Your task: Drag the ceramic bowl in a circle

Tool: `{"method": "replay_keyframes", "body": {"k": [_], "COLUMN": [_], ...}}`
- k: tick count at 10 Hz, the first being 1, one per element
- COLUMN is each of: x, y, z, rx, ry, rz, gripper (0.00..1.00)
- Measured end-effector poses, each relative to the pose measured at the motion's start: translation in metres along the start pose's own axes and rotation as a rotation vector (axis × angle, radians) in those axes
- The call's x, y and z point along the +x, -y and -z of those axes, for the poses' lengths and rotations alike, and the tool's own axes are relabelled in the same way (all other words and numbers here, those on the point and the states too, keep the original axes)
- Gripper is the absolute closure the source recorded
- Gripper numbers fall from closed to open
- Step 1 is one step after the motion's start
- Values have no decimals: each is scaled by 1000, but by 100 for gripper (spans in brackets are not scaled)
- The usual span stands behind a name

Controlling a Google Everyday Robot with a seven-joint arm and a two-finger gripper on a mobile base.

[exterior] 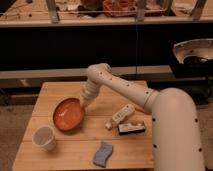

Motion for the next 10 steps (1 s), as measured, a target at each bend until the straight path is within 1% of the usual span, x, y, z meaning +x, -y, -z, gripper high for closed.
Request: {"method": "replay_keyframes", "body": {"k": [1,2,3,4,5,6,7,8,9,10], "x": [14,34,44,45,40,28,24,1,-29,-49], "y": [-5,-15,-29,-40,-57,-75,-80,-98,-110,-114], "z": [3,7,13,17,23,28,30,37,43,46], "rx": [3,5,3,2,2,1,1,2,2,3], "ry": [-8,-23,-33,-38,-44,-47,-48,-56,-63,-68], "rz": [4,5,-15,-35,-65,-107,-120,-168,-212,-237], "gripper": [97,97,97,97,97,97,97,97,97,97]}}
